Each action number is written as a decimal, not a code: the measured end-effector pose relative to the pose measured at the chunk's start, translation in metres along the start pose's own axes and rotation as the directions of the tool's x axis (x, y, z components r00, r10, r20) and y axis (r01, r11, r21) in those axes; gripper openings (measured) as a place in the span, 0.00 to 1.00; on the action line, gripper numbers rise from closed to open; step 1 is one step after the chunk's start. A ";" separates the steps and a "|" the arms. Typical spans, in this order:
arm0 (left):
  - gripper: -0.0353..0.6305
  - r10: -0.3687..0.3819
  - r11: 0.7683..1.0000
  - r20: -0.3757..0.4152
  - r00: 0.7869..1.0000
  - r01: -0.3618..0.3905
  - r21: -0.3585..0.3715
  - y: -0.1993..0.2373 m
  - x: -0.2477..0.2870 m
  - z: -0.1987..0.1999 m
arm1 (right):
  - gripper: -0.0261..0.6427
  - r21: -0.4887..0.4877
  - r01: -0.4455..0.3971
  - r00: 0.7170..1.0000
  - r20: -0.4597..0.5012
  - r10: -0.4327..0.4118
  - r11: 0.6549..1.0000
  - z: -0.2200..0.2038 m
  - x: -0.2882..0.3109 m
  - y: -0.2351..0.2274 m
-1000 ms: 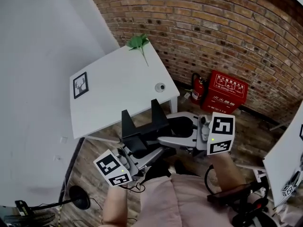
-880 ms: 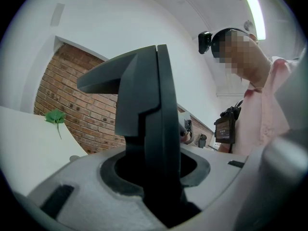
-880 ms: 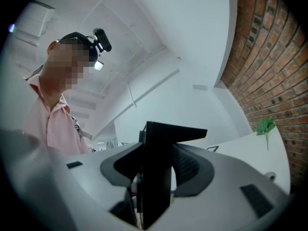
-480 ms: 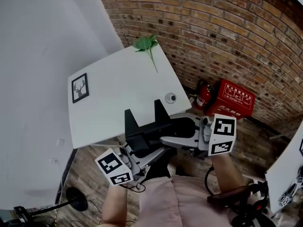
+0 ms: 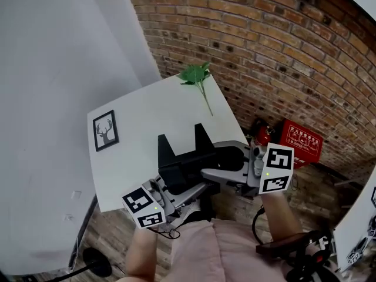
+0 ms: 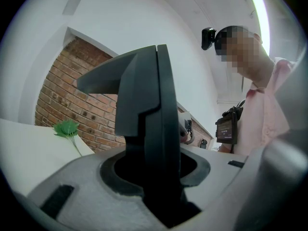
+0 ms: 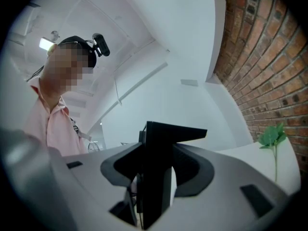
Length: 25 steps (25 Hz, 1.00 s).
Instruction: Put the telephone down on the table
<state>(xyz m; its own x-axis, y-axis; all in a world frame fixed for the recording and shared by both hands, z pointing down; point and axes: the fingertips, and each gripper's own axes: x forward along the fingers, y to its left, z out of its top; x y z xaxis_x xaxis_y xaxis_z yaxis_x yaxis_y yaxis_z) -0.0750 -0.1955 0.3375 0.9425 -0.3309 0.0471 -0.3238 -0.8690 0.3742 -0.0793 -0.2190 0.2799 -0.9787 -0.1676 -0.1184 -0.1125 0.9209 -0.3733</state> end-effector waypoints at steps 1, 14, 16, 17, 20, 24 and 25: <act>0.31 -0.004 1.000 0.004 1.000 0.004 0.006 0.008 -0.002 0.006 | 0.32 -0.009 0.002 1.000 0.001 -0.002 1.000 0.004 0.007 -0.006; 0.31 -0.037 0.996 0.010 0.999 0.036 0.076 0.062 -0.007 0.048 | 0.32 -0.082 0.027 0.999 0.018 -0.026 0.996 0.040 0.043 -0.048; 0.31 -0.039 0.996 0.010 0.999 0.038 0.076 0.067 -0.003 0.050 | 0.32 -0.083 0.031 0.999 0.016 -0.030 0.996 0.041 0.042 -0.053; 0.31 -0.039 0.997 0.011 0.999 0.038 0.073 0.069 -0.001 0.049 | 0.32 -0.082 0.032 0.999 0.013 -0.031 0.996 0.041 0.041 -0.057; 0.31 -0.035 0.998 0.010 0.999 0.034 0.058 0.077 0.008 0.049 | 0.33 -0.072 0.032 0.999 0.002 -0.032 0.997 0.042 0.037 -0.069; 0.31 -0.023 0.999 0.004 1.000 0.023 0.034 0.096 0.022 0.048 | 0.33 -0.049 0.033 0.999 -0.011 -0.034 0.998 0.043 0.033 -0.093; 0.31 -0.018 0.999 0.001 1.000 0.018 0.027 0.101 0.025 0.048 | 0.33 -0.042 0.032 0.999 -0.015 -0.032 0.999 0.042 0.032 -0.099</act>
<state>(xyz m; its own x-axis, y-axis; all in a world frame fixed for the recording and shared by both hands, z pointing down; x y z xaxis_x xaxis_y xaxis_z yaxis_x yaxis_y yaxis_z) -0.0881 -0.3089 0.3323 0.9482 -0.3152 0.0392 -0.3086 -0.8847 0.3494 -0.0925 -0.3307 0.2741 -0.9770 -0.1922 -0.0927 -0.1506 0.9289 -0.3382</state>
